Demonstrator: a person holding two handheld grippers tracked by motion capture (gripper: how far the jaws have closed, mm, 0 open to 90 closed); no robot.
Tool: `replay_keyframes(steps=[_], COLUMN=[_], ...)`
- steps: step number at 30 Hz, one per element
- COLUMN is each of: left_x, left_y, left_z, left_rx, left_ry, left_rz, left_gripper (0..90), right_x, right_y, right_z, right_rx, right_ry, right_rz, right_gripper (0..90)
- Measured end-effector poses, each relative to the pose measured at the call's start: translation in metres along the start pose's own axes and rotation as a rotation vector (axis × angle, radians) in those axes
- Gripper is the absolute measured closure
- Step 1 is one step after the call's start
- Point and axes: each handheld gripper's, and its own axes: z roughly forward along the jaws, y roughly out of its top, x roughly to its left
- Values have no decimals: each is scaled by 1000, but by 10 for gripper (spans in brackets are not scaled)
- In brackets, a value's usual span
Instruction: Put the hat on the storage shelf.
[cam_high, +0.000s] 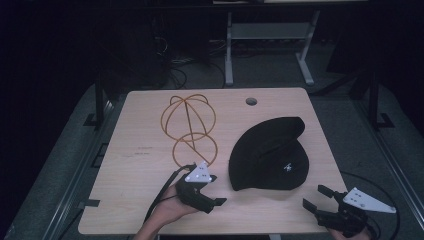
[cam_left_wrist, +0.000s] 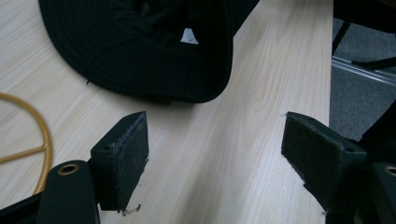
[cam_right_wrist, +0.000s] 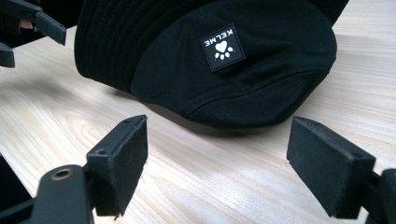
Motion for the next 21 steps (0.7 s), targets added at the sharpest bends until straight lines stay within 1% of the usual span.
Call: replay_keyframes(steps=[1,6,7,10,11,12,14,15,16,17,21], left_x=[-1,-2,-3,-4,-5,-5,-6,-7,-7,-7,-6], left_y=[3,9,13,17,22,22,26,29,29,32,34], left_z=[4,11,16,20,23,23,29,32,32,36,41], left_rx=[2,7,10,7,5,5,3,4,4,1,6], left_ry=[-6,-15,-20,-23,-31,-31,-39,-43,-43,-49,-51], left_rz=[3,18,30,33,46,46,47,55,55,57,60], left_gripper=[226,228,229,230,231,233,233,236,236,237,241], right_x=[0,1,1,1,1,1,1,1,1,1,1], right_y=[0,0,0,0,1,1,1,0,0,0,0], right_z=[0,1,1,1,1,1,1,0,0,0,0], right_rx=[0,-2,-1,1,0,0,-3,-3,-2,-1,-7], right_ry=[2,4,4,4,3,3,2,1,1,-1,-4], right_rz=[0,-4,-4,-7,-9,-9,-7,-1,3,2,3], right_gripper=[199,199,200,199,200,200,200,200,200,200,200])
